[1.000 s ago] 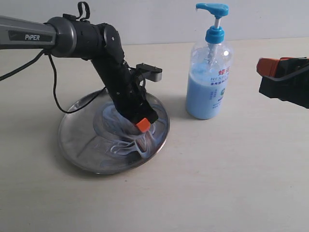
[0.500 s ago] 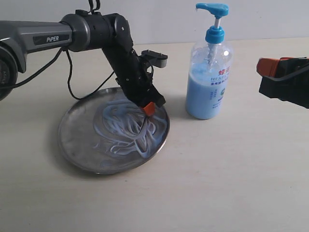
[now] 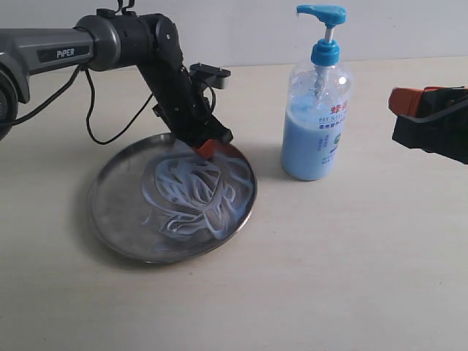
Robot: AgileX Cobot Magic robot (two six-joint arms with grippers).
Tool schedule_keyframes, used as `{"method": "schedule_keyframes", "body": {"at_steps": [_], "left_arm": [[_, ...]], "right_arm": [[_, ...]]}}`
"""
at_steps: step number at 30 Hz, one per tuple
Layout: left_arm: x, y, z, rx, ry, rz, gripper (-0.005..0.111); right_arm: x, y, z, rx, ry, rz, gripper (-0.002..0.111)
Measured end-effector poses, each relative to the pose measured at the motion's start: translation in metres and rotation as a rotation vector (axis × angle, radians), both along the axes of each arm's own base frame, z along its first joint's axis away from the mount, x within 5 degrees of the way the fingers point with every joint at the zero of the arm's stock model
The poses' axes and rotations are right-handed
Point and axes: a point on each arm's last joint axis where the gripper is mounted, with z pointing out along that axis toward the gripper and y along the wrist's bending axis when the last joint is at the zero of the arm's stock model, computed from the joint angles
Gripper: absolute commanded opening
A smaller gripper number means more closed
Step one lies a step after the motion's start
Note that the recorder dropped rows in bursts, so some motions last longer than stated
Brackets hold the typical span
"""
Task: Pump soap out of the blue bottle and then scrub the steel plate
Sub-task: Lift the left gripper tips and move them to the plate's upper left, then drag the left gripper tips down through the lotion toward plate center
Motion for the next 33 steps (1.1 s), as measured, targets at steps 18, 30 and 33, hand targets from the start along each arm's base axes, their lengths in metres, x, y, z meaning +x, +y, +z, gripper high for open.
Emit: {"method": "schedule_keyframes", "body": {"at_steps": [18, 30, 33], "left_arm": [[0.017, 0.05, 0.0, 0.065, 0.047, 0.065, 0.0], [0.013, 0.049, 0.001, 0.018, 0.094, -0.017, 0.0], [0.008, 0.041, 0.0, -0.006, 0.115, -0.044, 0.0]], "right_arm": [[0.0, 0.0, 0.0, 0.0, 0.0, 0.0, 0.04], [0.0, 0.0, 0.0, 0.0, 0.0, 0.0, 0.04], [0.0, 0.0, 0.0, 0.0, 0.0, 0.0, 0.04]]}}
